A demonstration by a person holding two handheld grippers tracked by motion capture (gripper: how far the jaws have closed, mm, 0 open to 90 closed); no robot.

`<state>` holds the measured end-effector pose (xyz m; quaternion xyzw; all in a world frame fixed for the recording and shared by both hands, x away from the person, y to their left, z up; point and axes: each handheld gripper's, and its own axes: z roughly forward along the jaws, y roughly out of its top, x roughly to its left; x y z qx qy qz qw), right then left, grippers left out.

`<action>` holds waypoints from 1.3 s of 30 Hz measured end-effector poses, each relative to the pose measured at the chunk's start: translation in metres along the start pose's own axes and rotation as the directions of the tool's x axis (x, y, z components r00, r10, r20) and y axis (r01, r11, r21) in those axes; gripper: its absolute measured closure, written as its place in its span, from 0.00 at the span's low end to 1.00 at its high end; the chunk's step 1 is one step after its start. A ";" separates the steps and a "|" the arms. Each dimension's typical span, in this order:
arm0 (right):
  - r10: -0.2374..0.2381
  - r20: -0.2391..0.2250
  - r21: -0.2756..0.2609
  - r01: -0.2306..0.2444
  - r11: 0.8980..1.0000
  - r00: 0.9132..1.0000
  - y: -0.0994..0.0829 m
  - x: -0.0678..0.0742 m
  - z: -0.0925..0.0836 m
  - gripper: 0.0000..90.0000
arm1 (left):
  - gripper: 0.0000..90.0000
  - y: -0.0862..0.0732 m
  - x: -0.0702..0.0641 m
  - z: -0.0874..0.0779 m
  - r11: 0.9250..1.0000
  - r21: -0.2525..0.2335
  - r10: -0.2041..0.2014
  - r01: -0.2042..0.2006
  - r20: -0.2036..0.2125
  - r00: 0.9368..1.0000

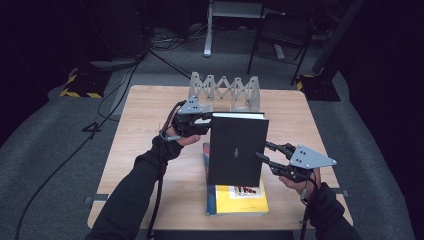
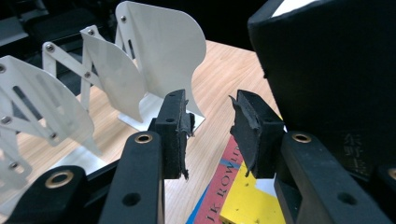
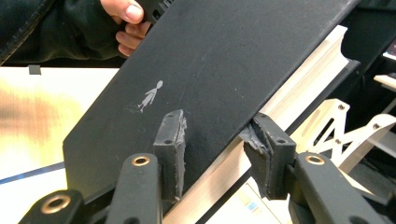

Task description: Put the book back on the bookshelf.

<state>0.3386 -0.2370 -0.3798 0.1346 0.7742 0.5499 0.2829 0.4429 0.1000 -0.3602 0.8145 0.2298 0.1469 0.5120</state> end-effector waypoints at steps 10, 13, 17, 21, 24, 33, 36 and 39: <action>-0.022 -0.086 -0.037 0.019 0.999 0.996 0.015 0.003 0.000 0.63 | 0.71 0.000 -0.013 -0.013 1.000 -0.010 0.024 -0.024 -0.006 1.000; -0.029 -0.122 -0.054 0.023 0.998 0.992 0.018 0.007 -0.003 0.71 | 0.65 0.000 -0.014 -0.016 1.000 -0.017 0.023 -0.023 -0.015 1.000; -0.052 -0.174 -0.077 0.039 0.996 0.983 0.021 0.012 -0.011 0.77 | 0.56 -0.002 -0.019 -0.021 0.999 -0.015 0.052 -0.053 -0.060 0.997; -0.074 -0.191 -0.088 0.058 0.994 0.979 0.022 0.017 -0.016 0.79 | 0.48 -0.015 -0.030 -0.026 0.994 0.026 0.110 -0.108 -0.094 0.989; -0.074 -0.199 -0.090 0.057 0.994 0.977 0.021 0.018 -0.017 0.80 | 0.41 -0.032 -0.035 -0.031 0.993 0.066 0.104 -0.098 -0.083 0.991; -0.069 -0.197 -0.090 0.052 0.995 0.978 0.020 0.019 -0.018 0.80 | 0.31 -0.084 -0.047 -0.040 0.981 0.179 0.081 -0.072 -0.046 0.996; -0.066 -0.196 -0.093 0.048 0.995 0.978 0.019 0.019 -0.018 0.80 | 0.27 -0.098 -0.055 -0.036 0.971 0.228 0.069 -0.070 0.011 0.998; -0.071 -0.192 -0.094 0.054 0.994 0.979 0.018 0.021 -0.019 0.80 | 0.27 -0.106 -0.065 -0.030 0.962 0.257 0.074 -0.086 0.057 0.996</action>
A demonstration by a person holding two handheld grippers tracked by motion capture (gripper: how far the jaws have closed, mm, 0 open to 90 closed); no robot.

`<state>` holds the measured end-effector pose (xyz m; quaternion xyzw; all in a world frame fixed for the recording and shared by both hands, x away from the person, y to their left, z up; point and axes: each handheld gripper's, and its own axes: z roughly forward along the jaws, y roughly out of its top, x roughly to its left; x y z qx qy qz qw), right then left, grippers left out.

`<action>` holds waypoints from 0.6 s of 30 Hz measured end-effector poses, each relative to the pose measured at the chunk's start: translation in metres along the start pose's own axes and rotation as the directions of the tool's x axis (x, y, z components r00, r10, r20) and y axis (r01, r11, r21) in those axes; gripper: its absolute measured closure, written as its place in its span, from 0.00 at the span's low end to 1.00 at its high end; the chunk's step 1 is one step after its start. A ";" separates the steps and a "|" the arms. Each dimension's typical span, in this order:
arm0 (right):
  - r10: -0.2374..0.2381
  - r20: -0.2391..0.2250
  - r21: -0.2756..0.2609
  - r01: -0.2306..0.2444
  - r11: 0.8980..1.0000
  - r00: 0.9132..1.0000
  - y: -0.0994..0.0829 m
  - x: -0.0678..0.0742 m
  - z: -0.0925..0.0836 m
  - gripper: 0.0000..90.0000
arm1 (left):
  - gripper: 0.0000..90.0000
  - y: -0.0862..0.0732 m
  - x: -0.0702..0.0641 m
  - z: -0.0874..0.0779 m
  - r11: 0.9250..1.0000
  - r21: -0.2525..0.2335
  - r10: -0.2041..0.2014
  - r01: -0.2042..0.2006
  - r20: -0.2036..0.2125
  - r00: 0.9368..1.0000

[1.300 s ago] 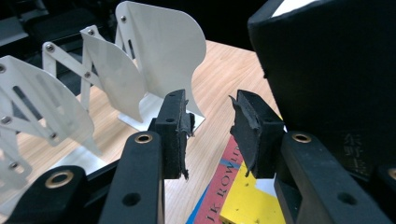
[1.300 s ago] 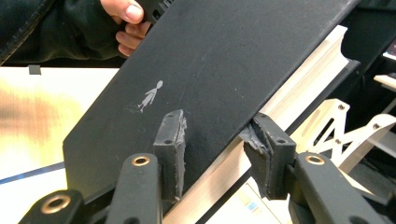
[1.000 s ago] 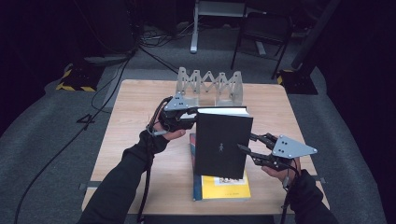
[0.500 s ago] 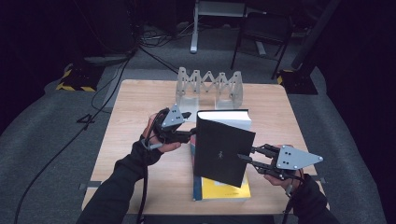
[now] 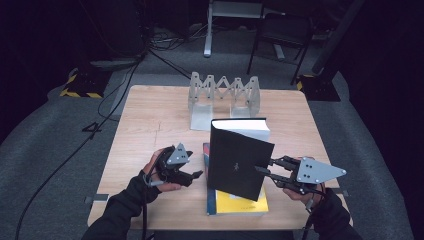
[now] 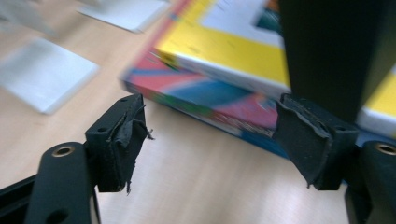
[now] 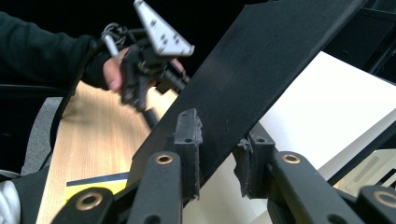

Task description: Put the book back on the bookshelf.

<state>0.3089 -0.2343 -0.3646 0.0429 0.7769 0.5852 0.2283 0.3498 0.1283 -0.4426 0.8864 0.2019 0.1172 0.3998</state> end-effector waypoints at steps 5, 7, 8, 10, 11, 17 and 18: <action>0.004 0.006 -0.001 -0.004 1.000 1.000 -0.001 0.002 -0.001 0.80 | 0.32 -0.006 -0.011 0.014 0.999 0.039 0.009 -0.009 0.012 1.000; -0.002 0.005 -0.001 0.002 1.000 1.000 -0.002 0.003 -0.002 0.80 | 0.32 -0.006 -0.012 0.013 0.999 0.042 0.006 -0.009 0.084 0.996; -0.002 0.005 -0.001 0.002 1.000 1.000 -0.002 0.003 -0.002 0.80 | 0.31 -0.005 -0.014 0.012 0.999 0.030 0.019 -0.022 0.116 0.993; -0.001 0.005 -0.003 0.001 1.000 1.000 -0.002 0.003 -0.002 0.80 | 0.29 -0.002 -0.018 0.012 1.000 0.012 0.021 -0.023 0.130 0.991; 0.001 0.003 -0.003 -0.001 1.000 1.000 -0.003 0.003 -0.002 0.80 | 0.29 0.000 -0.019 0.012 1.000 0.005 0.019 -0.020 0.131 0.991; -0.002 0.000 -0.006 0.002 1.000 1.000 -0.003 0.003 -0.002 0.81 | 0.29 0.013 -0.022 0.013 0.996 -0.087 -0.021 0.037 0.175 0.984; -0.003 -0.001 -0.007 0.003 1.000 1.000 -0.003 0.003 -0.002 0.81 | 0.29 0.015 -0.022 0.015 0.995 -0.090 -0.017 0.033 0.172 0.985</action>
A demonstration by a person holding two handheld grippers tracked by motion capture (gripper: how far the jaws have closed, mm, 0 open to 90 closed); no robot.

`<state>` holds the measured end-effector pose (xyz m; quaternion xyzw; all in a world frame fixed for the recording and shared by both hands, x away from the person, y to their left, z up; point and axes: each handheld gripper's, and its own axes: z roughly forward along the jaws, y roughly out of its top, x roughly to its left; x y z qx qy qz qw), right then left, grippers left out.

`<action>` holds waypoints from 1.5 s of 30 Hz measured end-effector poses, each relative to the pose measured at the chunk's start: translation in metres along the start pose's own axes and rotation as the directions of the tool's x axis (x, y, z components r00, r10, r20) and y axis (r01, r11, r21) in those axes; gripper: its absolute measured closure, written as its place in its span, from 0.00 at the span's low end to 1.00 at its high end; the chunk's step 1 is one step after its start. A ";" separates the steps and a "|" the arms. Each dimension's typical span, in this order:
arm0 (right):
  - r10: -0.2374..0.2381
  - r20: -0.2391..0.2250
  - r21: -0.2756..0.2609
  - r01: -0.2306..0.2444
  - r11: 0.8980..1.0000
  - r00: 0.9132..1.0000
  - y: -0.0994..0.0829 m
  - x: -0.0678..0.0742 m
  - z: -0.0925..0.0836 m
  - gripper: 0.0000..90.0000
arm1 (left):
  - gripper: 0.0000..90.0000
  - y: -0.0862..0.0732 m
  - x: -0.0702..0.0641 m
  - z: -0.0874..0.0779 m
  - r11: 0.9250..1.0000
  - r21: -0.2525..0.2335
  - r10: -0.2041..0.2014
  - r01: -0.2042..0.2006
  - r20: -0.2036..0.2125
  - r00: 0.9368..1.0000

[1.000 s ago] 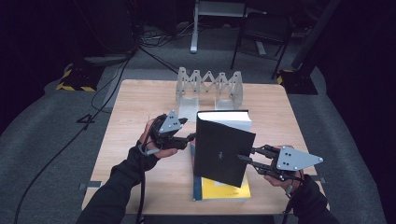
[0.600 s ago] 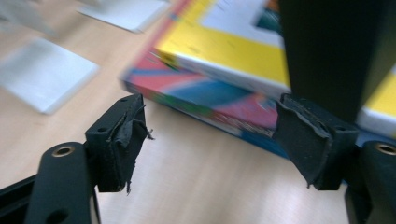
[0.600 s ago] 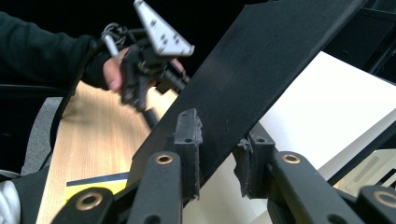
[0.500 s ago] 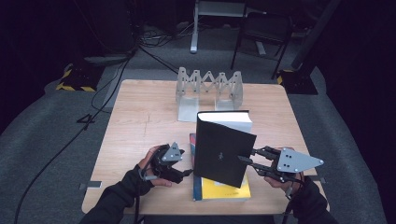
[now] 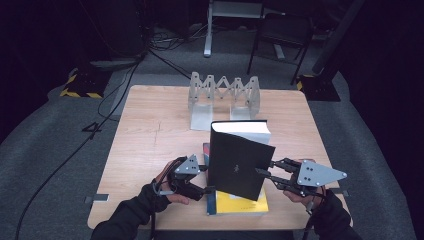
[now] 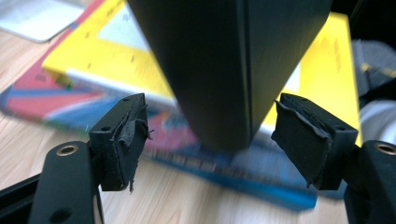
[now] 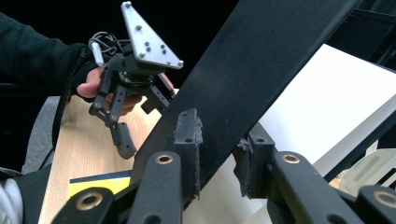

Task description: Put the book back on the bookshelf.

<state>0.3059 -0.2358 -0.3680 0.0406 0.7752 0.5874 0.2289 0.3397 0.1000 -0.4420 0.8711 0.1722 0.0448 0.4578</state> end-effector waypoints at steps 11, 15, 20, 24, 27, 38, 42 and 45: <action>0.002 -0.004 0.002 -0.002 1.000 1.000 -0.001 -0.001 0.000 0.80 | 0.26 0.024 0.005 0.016 0.995 -0.094 0.039 -0.031 0.083 0.996; -0.005 0.002 0.011 0.005 1.000 1.000 -0.001 -0.001 0.000 0.79 | 0.27 0.033 0.005 0.017 0.993 -0.110 0.056 -0.046 0.082 0.995; -0.003 0.034 0.047 0.001 0.999 0.999 -0.007 -0.003 0.000 0.75 | 0.37 0.040 0.008 0.012 0.985 -0.161 0.073 -0.055 0.107 0.992; -0.006 0.032 0.050 0.004 0.999 0.999 -0.008 -0.003 0.000 0.75 | 0.39 0.046 0.008 0.010 0.982 -0.178 0.083 -0.063 0.108 0.991; 0.002 0.043 0.049 -0.004 0.999 0.999 -0.009 -0.004 0.000 0.74 | 0.40 0.047 0.010 0.009 0.982 -0.180 0.086 -0.064 0.114 0.990; -0.018 0.139 0.064 0.009 0.998 0.990 -0.012 0.001 -0.011 0.51 | 0.47 0.049 0.010 0.006 0.975 -0.207 0.101 -0.077 0.109 0.989; 0.030 0.211 0.086 -0.049 0.995 0.977 -0.021 -0.004 -0.019 0.47 | 0.48 0.049 0.008 0.006 0.975 -0.204 0.108 -0.085 0.104 0.989; 0.076 0.225 0.159 -0.113 0.981 0.971 -0.035 -0.007 -0.016 0.39 | 0.49 0.050 0.005 0.005 0.974 -0.200 0.128 -0.107 0.096 0.987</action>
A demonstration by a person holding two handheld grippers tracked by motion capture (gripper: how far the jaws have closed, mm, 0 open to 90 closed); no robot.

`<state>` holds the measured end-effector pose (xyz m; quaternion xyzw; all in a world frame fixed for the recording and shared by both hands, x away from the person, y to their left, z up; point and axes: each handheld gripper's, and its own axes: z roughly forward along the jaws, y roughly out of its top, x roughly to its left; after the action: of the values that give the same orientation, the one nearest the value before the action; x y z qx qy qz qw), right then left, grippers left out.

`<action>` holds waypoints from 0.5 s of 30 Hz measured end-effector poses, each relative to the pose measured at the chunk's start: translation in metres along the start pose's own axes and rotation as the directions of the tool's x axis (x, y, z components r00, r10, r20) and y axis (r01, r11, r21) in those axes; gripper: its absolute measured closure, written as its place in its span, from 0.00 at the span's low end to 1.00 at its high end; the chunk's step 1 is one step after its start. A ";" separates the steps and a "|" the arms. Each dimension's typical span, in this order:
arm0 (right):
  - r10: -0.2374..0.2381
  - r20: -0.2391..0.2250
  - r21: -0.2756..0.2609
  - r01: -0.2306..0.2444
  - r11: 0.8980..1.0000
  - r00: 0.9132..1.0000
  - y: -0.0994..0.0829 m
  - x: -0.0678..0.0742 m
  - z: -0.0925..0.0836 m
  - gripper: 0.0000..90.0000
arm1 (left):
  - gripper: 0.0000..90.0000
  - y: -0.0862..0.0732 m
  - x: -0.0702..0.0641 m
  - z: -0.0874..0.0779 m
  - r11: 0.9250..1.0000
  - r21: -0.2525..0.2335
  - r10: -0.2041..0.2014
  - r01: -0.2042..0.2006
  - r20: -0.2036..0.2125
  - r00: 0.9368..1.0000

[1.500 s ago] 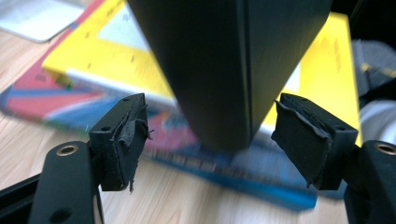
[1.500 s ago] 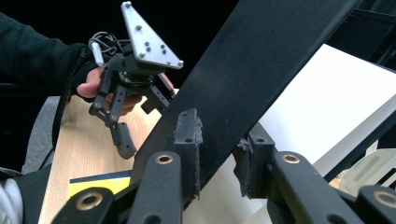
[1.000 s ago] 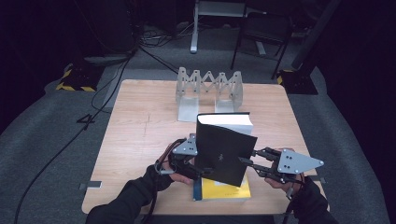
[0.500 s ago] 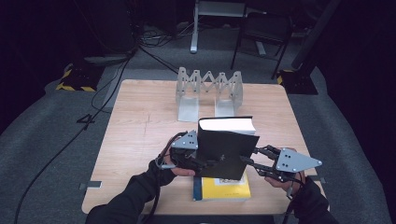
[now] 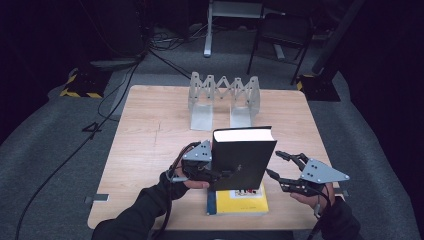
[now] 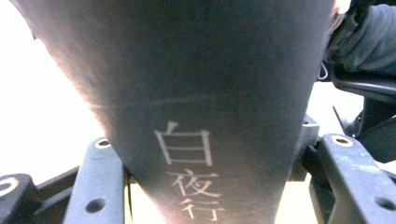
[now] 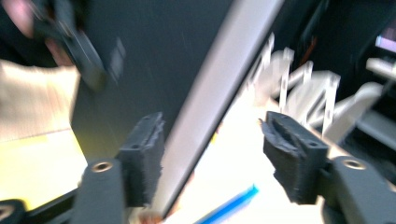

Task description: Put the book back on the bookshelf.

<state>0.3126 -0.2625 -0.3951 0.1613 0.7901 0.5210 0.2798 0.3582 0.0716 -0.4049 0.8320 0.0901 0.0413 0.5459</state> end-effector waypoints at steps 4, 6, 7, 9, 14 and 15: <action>0.056 -0.071 0.080 -0.051 0.996 0.996 -0.013 -0.001 0.014 0.32 | 0.51 0.002 -0.004 0.001 1.000 -0.001 0.029 -0.029 -0.009 1.000; 0.064 -0.092 0.116 -0.053 0.992 0.994 -0.017 -0.001 0.021 0.32 | 0.53 0.004 -0.006 0.001 0.999 0.001 0.052 -0.052 -0.018 0.998; 0.067 -0.100 0.121 -0.055 0.991 0.993 -0.018 -0.001 0.025 0.32 | 0.54 0.004 -0.007 0.002 0.999 -0.003 0.053 -0.053 -0.020 0.998; 0.058 -0.110 0.120 -0.045 0.992 0.992 -0.019 0.001 0.029 0.37 | 0.55 0.005 -0.008 0.002 0.998 -0.001 0.070 -0.070 -0.034 0.997; 0.025 -0.096 0.086 -0.016 0.996 0.995 -0.017 0.005 0.035 0.54 | 0.56 0.007 -0.005 0.004 0.997 -0.003 0.074 -0.074 -0.072 0.995; 0.015 -0.084 0.081 -0.008 0.997 0.996 -0.016 0.006 0.037 0.53 | 0.56 0.007 -0.004 0.004 0.997 -0.003 0.074 -0.074 -0.078 0.994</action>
<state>0.3307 -0.2389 -0.4228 0.1549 0.8206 0.4966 0.2366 0.3555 0.0645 -0.4003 0.8309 0.0800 0.0940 0.5425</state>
